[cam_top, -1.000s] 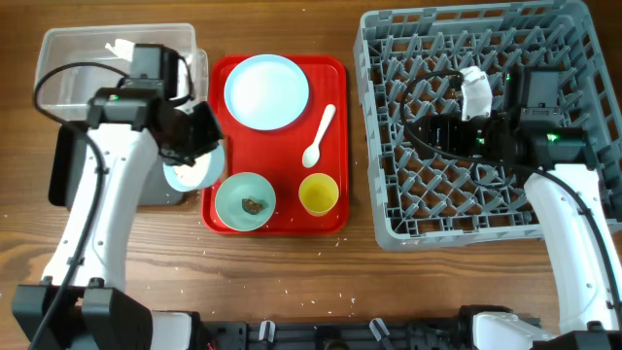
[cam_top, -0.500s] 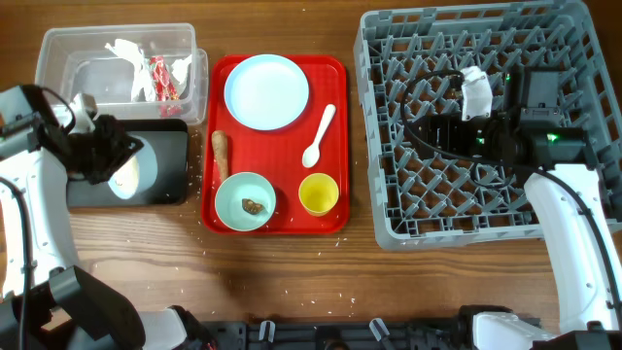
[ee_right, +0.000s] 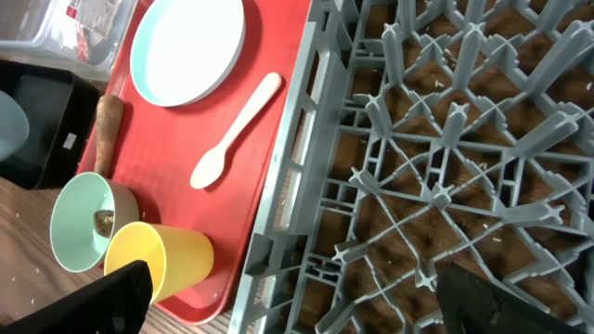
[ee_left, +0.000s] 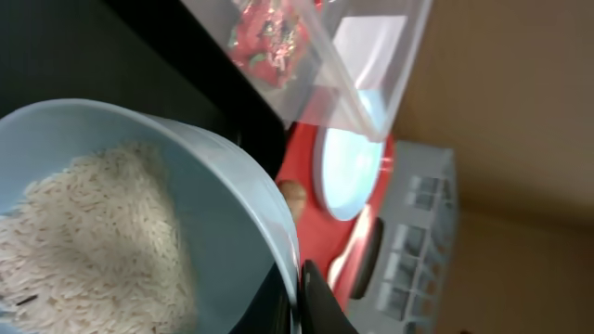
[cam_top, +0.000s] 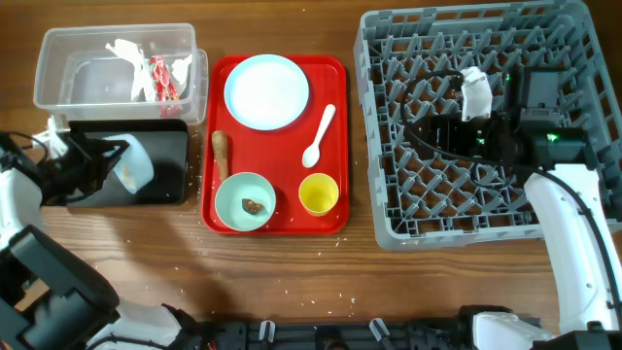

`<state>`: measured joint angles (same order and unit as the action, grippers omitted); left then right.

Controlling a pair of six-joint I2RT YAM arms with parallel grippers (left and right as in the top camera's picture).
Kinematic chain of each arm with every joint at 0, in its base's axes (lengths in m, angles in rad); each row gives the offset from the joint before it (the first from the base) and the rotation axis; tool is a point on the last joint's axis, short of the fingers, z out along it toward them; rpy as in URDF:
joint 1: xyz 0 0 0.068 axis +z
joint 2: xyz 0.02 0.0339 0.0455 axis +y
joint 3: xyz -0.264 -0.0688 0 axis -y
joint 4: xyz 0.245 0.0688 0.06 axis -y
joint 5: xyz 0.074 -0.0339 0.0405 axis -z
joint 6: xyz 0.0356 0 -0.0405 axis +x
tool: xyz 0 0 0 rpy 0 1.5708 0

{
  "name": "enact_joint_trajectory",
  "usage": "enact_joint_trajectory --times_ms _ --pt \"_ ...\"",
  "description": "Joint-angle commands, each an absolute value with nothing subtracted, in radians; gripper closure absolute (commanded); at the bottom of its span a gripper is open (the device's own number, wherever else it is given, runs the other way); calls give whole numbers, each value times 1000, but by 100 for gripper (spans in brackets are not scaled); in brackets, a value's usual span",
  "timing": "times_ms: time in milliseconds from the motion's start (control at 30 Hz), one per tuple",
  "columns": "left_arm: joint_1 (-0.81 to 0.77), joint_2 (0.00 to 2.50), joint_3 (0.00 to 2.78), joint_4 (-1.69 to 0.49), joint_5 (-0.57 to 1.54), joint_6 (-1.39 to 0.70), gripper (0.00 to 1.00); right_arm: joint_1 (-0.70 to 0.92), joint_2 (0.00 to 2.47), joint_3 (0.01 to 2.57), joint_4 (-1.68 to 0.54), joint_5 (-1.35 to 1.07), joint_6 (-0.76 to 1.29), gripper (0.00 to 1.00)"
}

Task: Sort waste into correct bins and load items into the dishwasher rack
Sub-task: 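Carry the rice bowl over the black tray and tip rice out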

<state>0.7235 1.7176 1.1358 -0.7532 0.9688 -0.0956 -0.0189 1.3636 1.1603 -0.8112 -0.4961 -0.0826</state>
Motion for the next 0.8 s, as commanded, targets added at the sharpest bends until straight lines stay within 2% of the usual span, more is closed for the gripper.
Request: enact_joint_trajectory --times_ms 0,467,633,767 --pt "785 1724 1131 -739 1206 -59 96 -19 1365 1172 -809 -493 -75 0" --pt "829 1724 1131 -720 1430 -94 96 -19 1365 1171 -825 -493 -75 1" --pt "829 1724 1131 -560 1500 -296 96 -19 1365 1171 -823 -493 -75 1" --pt "829 1724 1131 -548 1500 -316 96 -19 1365 1171 -824 -493 -67 0"
